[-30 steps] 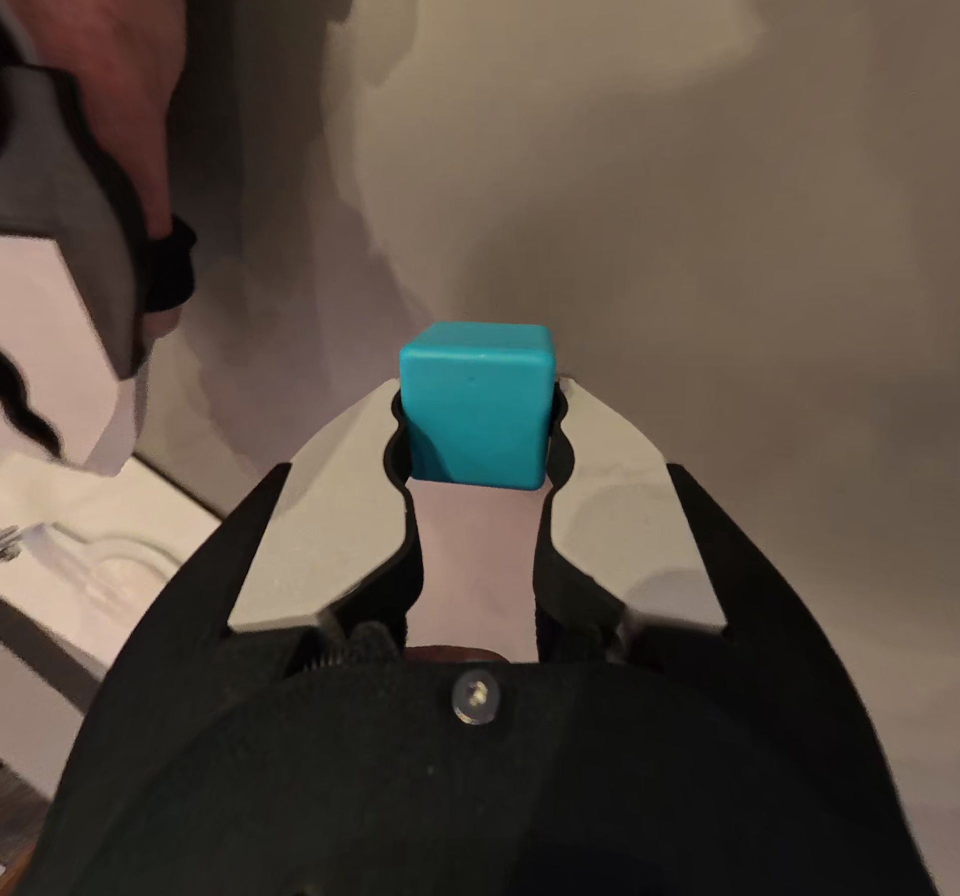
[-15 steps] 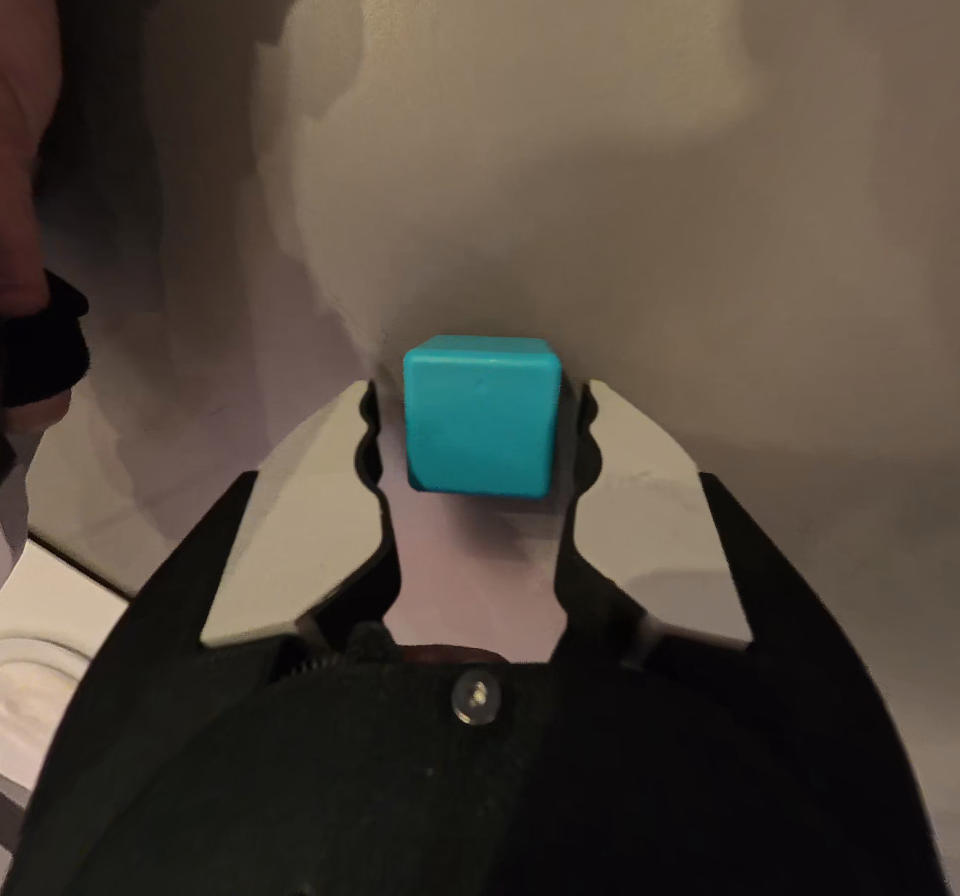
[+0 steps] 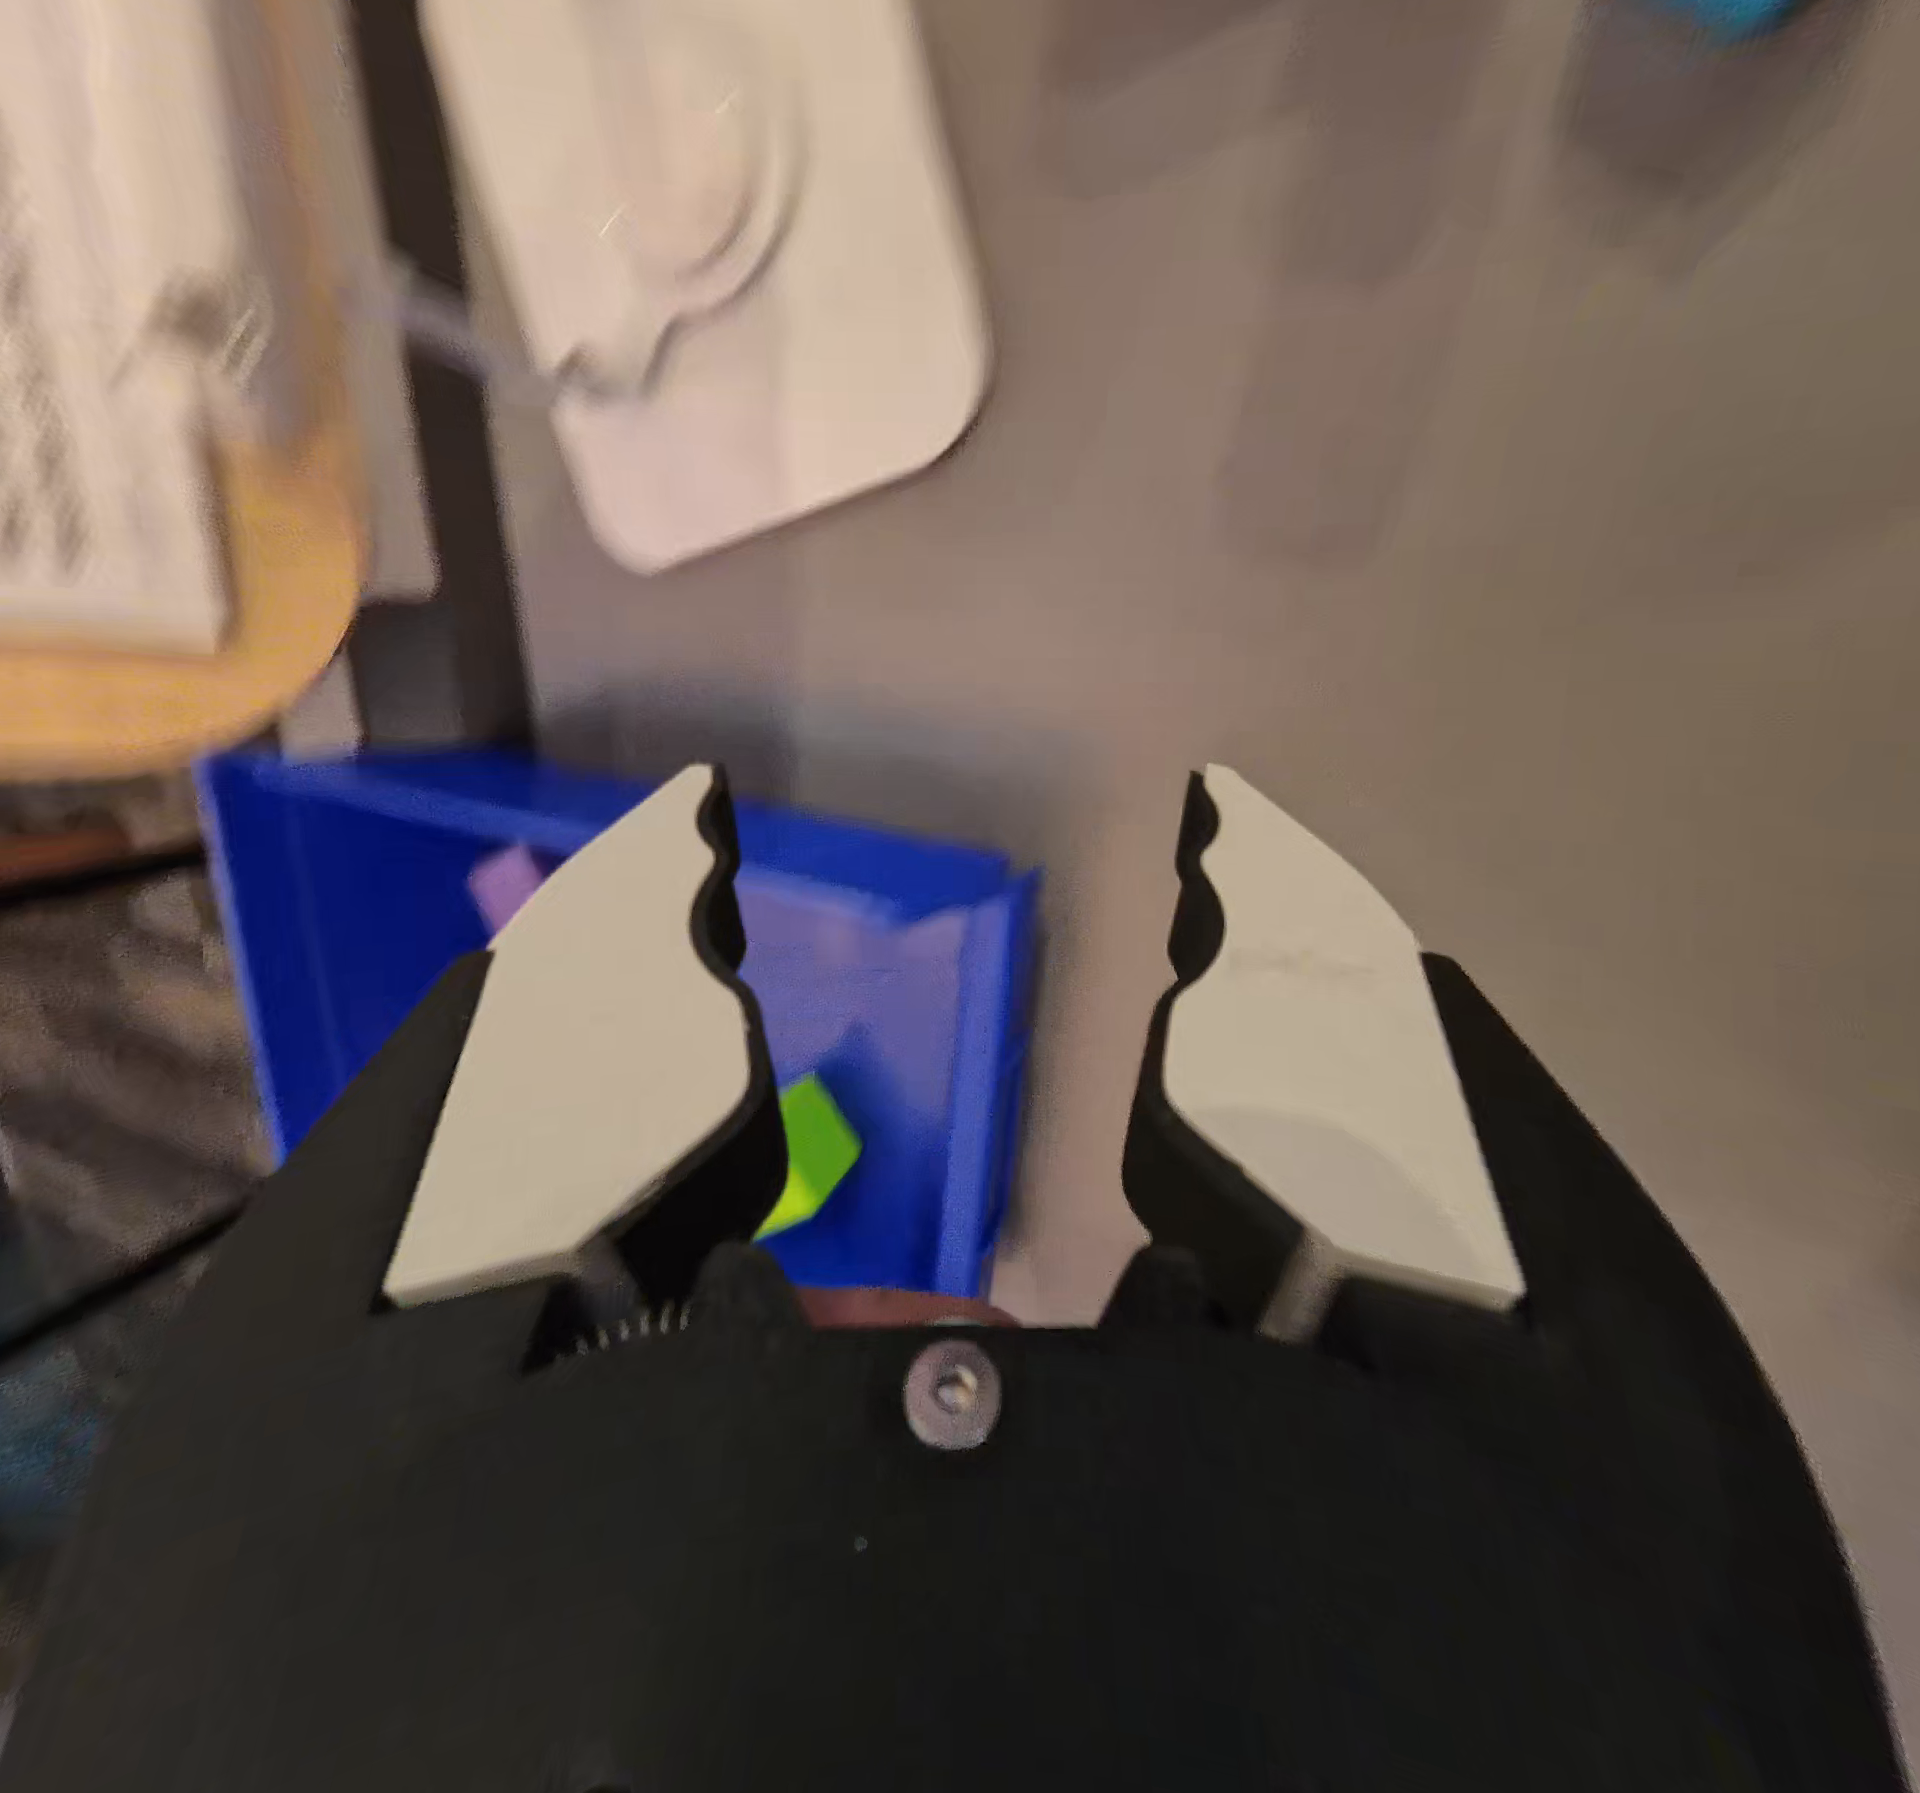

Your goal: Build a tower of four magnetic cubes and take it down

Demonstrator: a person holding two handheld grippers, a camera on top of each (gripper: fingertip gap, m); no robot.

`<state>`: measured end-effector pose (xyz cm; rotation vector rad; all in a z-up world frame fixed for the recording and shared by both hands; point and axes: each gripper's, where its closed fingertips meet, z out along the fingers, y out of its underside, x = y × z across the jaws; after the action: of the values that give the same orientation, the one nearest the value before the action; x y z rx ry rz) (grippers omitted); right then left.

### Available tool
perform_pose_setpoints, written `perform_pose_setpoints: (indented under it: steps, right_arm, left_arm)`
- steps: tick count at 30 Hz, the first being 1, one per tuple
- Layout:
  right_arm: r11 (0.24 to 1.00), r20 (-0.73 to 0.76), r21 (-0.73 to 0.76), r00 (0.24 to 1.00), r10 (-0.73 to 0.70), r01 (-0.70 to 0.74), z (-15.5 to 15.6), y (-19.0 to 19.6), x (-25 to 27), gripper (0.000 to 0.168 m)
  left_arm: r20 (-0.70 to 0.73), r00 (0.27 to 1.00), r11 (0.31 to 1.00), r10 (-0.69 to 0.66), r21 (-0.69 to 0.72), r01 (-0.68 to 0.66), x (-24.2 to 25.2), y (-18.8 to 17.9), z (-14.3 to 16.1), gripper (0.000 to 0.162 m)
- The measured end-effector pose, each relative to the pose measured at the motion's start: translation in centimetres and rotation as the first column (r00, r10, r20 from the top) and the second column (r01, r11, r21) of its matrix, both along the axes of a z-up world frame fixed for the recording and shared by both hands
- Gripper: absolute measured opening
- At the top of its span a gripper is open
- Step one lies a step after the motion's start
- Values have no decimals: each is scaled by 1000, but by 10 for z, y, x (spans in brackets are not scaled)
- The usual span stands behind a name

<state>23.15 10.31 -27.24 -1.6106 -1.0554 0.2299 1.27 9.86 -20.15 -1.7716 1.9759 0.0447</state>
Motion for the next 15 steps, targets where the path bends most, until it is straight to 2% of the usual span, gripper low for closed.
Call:
perform_pose_setpoints:
  steps: [3, 7, 10, 15]
  right_arm:
    - [1000, 5, 1, 1000, 1, -1, -1, 0, 0, 0]
    - [1000, 6, 0, 1000, 5, -5, -1, -1, -1, 0]
    - [1000, 7, -3, 1000, 8, -8, -1, -1, -1, 0]
    - [1000, 14, -5, 1000, 15, -15, -2, -2, -2, 0]
  left_arm:
    - [21, 982, 980, 190, 52, -191, -56, 52, 1, 75]
    - [-61, 926, 928, 372, 20, -372, -118, 99, -35, 80]
    - [-162, 878, 891, 450, 19, -453, -148, 120, -60, 82]
    - [-330, 817, 863, 473, -13, -504, -174, 131, -91, 81]
